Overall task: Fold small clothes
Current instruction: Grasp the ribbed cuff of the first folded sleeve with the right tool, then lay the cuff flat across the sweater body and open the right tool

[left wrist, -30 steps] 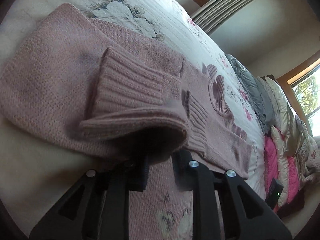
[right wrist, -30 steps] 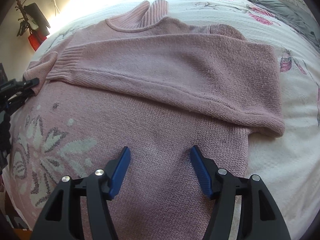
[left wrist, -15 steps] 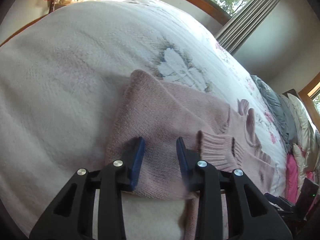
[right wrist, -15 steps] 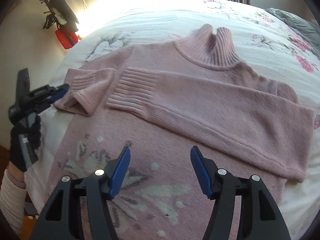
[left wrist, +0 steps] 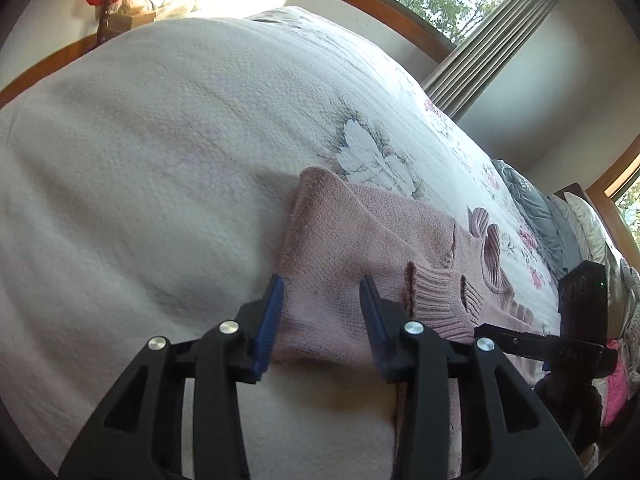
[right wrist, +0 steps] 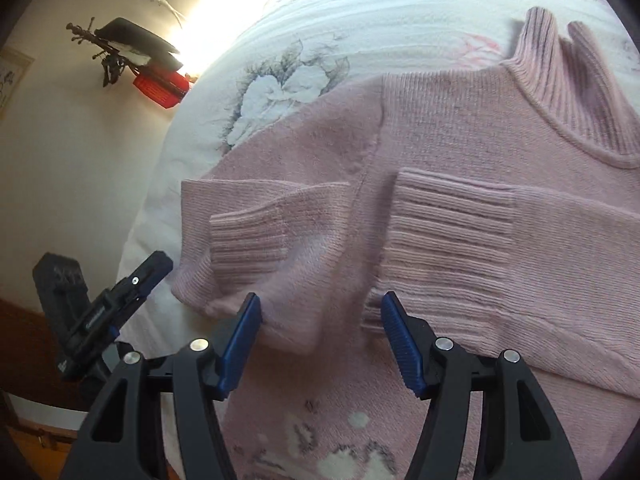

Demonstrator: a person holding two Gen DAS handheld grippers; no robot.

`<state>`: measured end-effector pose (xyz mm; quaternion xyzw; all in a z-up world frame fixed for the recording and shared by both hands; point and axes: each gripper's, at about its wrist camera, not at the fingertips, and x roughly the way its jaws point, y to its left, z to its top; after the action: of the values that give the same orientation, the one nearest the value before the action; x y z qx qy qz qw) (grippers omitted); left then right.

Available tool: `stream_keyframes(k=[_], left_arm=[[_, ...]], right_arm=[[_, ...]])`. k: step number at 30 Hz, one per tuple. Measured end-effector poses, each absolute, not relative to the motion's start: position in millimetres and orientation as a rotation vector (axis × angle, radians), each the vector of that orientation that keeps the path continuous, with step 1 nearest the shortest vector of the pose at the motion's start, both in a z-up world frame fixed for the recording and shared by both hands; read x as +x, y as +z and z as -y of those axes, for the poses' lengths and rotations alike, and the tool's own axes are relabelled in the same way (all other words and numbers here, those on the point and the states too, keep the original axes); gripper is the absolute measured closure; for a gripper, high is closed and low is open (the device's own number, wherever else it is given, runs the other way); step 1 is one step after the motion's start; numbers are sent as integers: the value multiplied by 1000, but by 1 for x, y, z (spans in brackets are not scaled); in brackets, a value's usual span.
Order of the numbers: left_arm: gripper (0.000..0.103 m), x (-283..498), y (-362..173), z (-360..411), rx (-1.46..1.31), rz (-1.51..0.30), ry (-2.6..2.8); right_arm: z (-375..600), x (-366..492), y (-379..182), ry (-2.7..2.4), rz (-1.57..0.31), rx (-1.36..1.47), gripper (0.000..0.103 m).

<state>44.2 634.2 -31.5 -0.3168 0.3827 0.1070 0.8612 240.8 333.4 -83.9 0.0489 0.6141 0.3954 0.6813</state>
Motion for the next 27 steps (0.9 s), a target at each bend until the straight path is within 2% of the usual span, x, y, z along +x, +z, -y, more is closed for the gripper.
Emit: stream_keyframes(k=[1, 5, 7, 19, 23, 27], left_arm=[[63, 41, -29, -636, -659, -799, 227], [62, 35, -25, -640, -650, -799, 230], [62, 36, -24, -640, -658, -799, 226], [62, 86, -20, -576, -601, -822, 132], [61, 108, -29, -547, -561, -858, 110], [61, 127, -43, -524, -488, -910, 123]], right_arm=[[-339, 242, -89, 881, -1395, 126, 40], [-353, 240, -103, 920, -1453, 211, 80], [-354, 235, -97, 933, -1418, 186, 90], [-236, 252, -23, 883, -1186, 223, 93], [-190, 266, -22, 790, -1157, 219, 93], [-161, 277, -45, 686, -1173, 210, 93]])
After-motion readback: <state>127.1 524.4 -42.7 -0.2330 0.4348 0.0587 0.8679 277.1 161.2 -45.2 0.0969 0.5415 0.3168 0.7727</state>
